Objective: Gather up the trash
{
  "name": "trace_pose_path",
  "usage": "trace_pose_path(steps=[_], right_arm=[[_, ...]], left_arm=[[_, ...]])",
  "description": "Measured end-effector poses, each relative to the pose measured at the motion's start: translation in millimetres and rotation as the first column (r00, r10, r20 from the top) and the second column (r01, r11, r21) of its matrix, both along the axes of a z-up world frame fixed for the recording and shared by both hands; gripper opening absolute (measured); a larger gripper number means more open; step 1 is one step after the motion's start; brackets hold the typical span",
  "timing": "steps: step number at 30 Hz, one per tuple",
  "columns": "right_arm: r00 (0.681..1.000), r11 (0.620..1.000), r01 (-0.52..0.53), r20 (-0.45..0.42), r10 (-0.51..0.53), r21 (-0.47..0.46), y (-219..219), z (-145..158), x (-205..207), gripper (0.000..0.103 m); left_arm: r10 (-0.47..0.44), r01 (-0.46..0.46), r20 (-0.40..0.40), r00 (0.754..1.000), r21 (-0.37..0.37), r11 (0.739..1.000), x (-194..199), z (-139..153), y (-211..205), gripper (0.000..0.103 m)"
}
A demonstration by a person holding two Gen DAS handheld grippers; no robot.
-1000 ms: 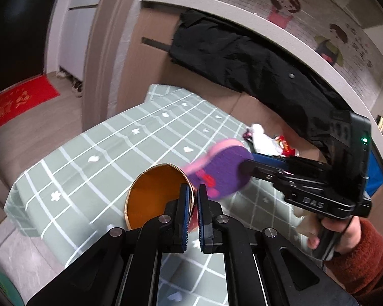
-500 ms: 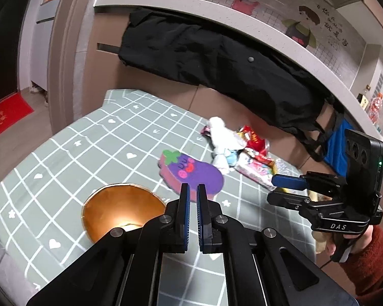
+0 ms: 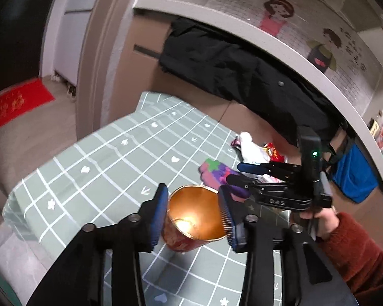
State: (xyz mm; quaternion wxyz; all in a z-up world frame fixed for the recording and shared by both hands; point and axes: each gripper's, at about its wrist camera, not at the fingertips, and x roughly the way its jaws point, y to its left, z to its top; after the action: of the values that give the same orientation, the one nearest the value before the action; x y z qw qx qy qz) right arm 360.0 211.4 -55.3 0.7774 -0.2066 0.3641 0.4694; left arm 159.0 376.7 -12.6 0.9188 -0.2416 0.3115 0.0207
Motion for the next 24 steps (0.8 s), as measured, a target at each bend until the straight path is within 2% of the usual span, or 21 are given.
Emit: trace_pose_path(steps=[2,6,9,10,12,14,16,19,21,24], right_arm=[[1.000,1.000,0.016,-0.026,-0.016,-0.017,1.1,-10.6,5.9,0.047],[0.998,1.000,0.016,-0.063,-0.015,0.016,-4.9,-13.6,7.7,0.053],[1.000,1.000,-0.015,-0.025,0.015,-0.013,0.0,-15.7,3.4,0.058],[1.000,0.999,-0.014,0.004,0.014,-0.041,3.0,-17.3,1.7,0.061],[0.998,0.996,-0.001,0.065,0.006,-0.087,6.4,-19.2,-0.9,0.062],[0.999,0.997,0.000,0.053,0.004,-0.073,3.6,-18.8,0.9,0.062],[1.000,0.998,0.000,0.027,0.001,-0.056,-0.9,-18.5,4.8,0.063],[1.000,0.998,-0.009,0.002,0.009,-0.064,-2.4,-20.1,8.0,0.065],[1.000,0.997,-0.014,-0.006,0.014,-0.072,-1.7,-20.9,8.8,0.067],[0.999,0.994,-0.004,-0.046,-0.001,-0.111,1.4,-28.8,15.0,0.069]], left_arm=[[-0.006,0.005,-0.023,1.000,-0.039,0.999,-0.2,-6.9,5.8,0.049],[-0.011,0.009,-0.057,0.998,-0.036,0.999,5.0,-18.5,2.7,0.050],[-0.009,0.006,-0.091,0.996,-0.033,0.999,12.7,-28.7,-2.4,0.050],[-0.006,0.003,-0.099,0.995,-0.033,0.999,15.6,-30.7,-2.6,0.050],[0.011,-0.016,-0.119,0.993,-0.040,0.999,20.1,-36.3,-2.7,0.050],[0.030,-0.039,-0.142,0.989,-0.058,0.998,24.3,-40.9,-0.9,0.049],[0.029,-0.041,-0.147,0.989,-0.080,0.996,28.6,-43.2,0.2,0.033],[0.027,-0.035,-0.135,0.990,-0.054,0.998,30.9,-39.1,-3.6,0.017],[0.023,-0.027,-0.121,0.992,-0.027,0.999,30.7,-33.3,-7.8,0.012],[0.032,-0.031,-0.097,0.995,0.016,0.999,29.5,-22.4,-14.0,0.011]])
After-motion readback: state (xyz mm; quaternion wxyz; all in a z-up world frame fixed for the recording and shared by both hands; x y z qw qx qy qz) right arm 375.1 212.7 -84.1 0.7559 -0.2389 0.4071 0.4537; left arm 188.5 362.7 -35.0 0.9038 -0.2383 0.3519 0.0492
